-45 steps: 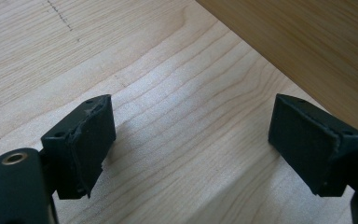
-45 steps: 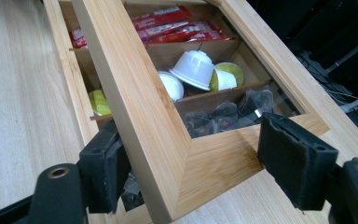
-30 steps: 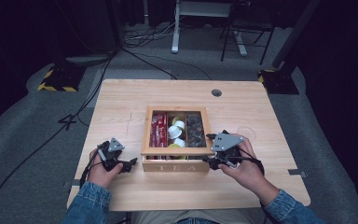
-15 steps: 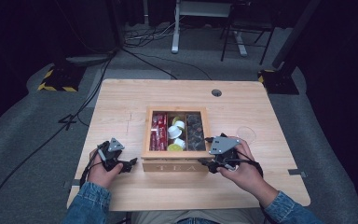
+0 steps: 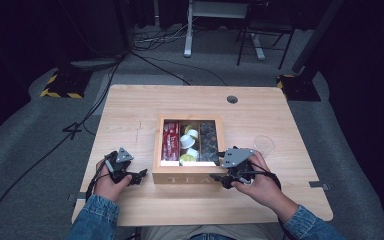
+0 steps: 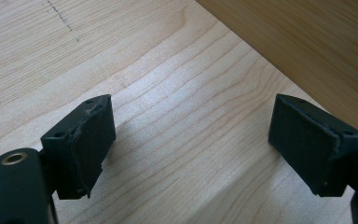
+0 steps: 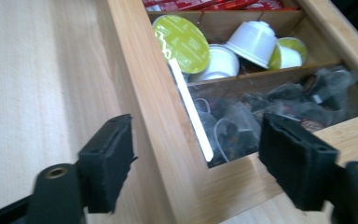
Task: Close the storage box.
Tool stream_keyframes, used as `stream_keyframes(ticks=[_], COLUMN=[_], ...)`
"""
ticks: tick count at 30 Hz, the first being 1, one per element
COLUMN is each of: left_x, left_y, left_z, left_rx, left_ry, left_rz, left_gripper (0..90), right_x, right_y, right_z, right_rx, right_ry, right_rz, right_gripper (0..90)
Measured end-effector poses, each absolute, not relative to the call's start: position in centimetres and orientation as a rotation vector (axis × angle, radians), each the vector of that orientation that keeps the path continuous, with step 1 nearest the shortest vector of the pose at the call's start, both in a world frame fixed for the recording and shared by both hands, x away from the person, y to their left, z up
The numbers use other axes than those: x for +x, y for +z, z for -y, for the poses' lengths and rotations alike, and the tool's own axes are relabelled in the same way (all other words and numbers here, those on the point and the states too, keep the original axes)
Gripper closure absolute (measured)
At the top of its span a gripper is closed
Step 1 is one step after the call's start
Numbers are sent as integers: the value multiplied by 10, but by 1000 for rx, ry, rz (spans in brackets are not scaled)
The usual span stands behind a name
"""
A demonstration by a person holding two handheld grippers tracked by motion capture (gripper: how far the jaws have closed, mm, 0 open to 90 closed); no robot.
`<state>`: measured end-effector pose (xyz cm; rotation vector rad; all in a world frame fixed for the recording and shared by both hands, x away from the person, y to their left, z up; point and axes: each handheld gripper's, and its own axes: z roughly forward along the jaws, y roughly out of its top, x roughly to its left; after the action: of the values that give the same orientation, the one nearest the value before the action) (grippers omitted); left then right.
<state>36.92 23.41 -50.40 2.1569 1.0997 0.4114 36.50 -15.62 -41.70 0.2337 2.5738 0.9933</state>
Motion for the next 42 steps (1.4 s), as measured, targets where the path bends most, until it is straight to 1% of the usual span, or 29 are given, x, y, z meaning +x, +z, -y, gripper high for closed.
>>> stream_keyframes(ticks=[5, 13, 19, 29, 32, 33, 42], left_x=[369, 364, 359, 355, 356, 357, 360], left_y=[-504, -504, -504, -504, -504, -504, -504], left_z=[-234, -237, -244, -247, -247, -248, -250], left_rx=[2158, 2155, 2154, 2154, 2157, 2159, 2156], left_ry=[416, 416, 420, 416, 411, 412, 418], left_rz=[-1097, -1103, -1105, -1106, -1103, -1096, -1093], left_gripper=[151, 152, 152, 152, 151, 150, 150], right_x=[367, 372, 381, 389, 389, 390, 392], right_y=[-409, -395, -383, -370, -369, -368, -369], right_z=[160, 173, 196, 238, 245, 254, 289], right_rx=[309, 380, 492, 637, 654, 678, 786], right_ry=[1123, 1196, 1277, 1308, 1295, 1277, 1229], right_rz=[-2561, -2524, -2508, -2422, -2418, -2414, -2367], right_gripper=[258, 249, 198, 177, 163, 158, 158])
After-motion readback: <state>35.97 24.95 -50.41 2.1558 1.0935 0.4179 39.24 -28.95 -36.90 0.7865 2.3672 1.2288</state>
